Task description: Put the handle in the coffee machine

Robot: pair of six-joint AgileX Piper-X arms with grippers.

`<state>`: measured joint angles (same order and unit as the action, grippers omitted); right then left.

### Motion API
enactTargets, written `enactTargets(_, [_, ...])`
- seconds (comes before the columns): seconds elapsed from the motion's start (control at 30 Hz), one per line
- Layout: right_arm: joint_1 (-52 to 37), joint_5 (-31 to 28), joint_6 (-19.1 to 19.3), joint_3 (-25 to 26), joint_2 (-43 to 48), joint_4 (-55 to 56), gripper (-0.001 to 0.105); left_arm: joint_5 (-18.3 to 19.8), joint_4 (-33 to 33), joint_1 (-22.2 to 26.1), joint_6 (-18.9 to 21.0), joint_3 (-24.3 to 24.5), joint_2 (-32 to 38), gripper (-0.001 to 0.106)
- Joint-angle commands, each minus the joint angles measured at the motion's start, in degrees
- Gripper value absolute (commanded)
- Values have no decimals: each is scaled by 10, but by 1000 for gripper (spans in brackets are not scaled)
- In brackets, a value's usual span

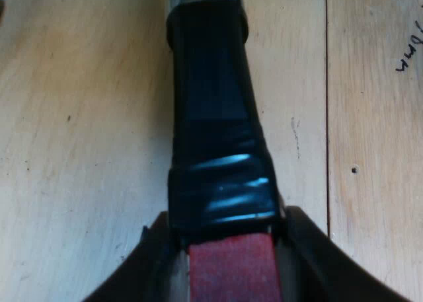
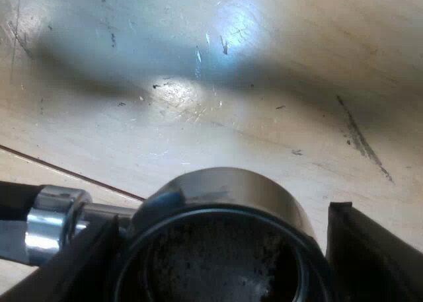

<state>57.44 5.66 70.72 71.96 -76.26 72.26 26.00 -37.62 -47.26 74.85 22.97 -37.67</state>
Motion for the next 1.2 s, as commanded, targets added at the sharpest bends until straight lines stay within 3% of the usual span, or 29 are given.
enactTargets(0.03, [0, -16, 7, 8, 8, 1, 0, 12, -20, -1, -6, 2, 1, 0])
enactTargets(0.67, [0, -42, -3, 12, 8, 0, 1, 12, -45, -1, -6, 2, 1, 0])
enactTargets(0.73, [0, -42, -4, 12, 8, 0, 9, 12, -46, -1, -6, 2, 1, 0])
enactTargets(0.77, [0, -42, -6, 12, 8, 0, 19, 12, -46, -1, -6, 2, 1, 0])
enactTargets(0.83, [0, -42, -8, 12, 8, 0, 26, 12, -46, -1, -6, 2, 1, 0])
enactTargets(0.87, [0, -42, -15, 12, 8, 0, 54, 12, -46, -1, -6, 2, 1, 0])
enactTargets(0.9, [0, -42, -15, 12, 8, -4, 72, 12, -46, -1, -6, 2, 1, 0])
enactTargets(1.0, [0, -42, -15, 12, 10, -18, 105, 12, -45, -1, -6, 2, 1, 0])
enactTargets(1.2, [0, -57, -14, 14, 22, -52, 105, 12, -41, -1, -6, 2, 1, 0])
